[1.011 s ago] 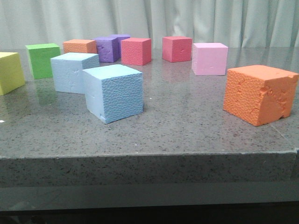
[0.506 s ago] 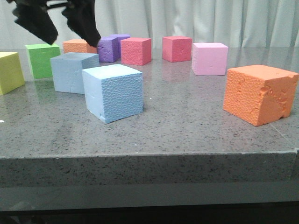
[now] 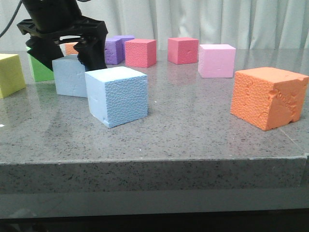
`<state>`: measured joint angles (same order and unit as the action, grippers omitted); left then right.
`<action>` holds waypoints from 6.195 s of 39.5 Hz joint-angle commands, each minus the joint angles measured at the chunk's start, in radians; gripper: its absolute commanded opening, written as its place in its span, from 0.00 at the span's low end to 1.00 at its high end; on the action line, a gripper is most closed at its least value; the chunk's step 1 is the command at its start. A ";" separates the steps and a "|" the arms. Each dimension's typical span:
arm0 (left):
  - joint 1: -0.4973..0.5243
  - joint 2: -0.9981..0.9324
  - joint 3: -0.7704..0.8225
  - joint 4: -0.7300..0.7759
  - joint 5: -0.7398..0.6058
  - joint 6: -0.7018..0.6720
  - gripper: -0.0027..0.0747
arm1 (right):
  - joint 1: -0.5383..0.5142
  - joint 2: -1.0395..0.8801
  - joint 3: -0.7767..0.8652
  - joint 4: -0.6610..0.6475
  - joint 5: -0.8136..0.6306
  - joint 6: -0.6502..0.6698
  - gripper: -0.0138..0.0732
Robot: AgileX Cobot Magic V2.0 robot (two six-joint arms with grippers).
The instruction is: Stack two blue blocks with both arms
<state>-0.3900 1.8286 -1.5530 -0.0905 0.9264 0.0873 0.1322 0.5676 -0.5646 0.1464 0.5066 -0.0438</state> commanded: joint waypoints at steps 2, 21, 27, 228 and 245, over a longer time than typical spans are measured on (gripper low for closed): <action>-0.007 -0.049 -0.035 -0.005 -0.019 -0.004 0.60 | -0.005 -0.003 -0.027 0.000 -0.066 -0.011 0.09; -0.007 -0.095 -0.233 -0.012 0.278 -0.004 0.37 | -0.005 -0.003 -0.027 0.000 -0.067 -0.011 0.09; -0.007 -0.110 -0.284 -0.038 0.337 -0.004 0.37 | -0.005 -0.003 -0.027 0.000 -0.067 -0.011 0.09; -0.190 -1.402 0.880 0.062 -0.604 0.000 0.01 | -0.004 -0.003 -0.027 0.016 -0.039 -0.010 0.09; 0.120 -1.764 1.352 0.035 -0.775 -0.054 0.01 | -0.004 -0.003 -0.027 0.016 -0.039 -0.010 0.09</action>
<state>-0.3287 0.1112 -0.2245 -0.0414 0.2628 0.0667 0.1322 0.5660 -0.5646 0.1558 0.5353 -0.0438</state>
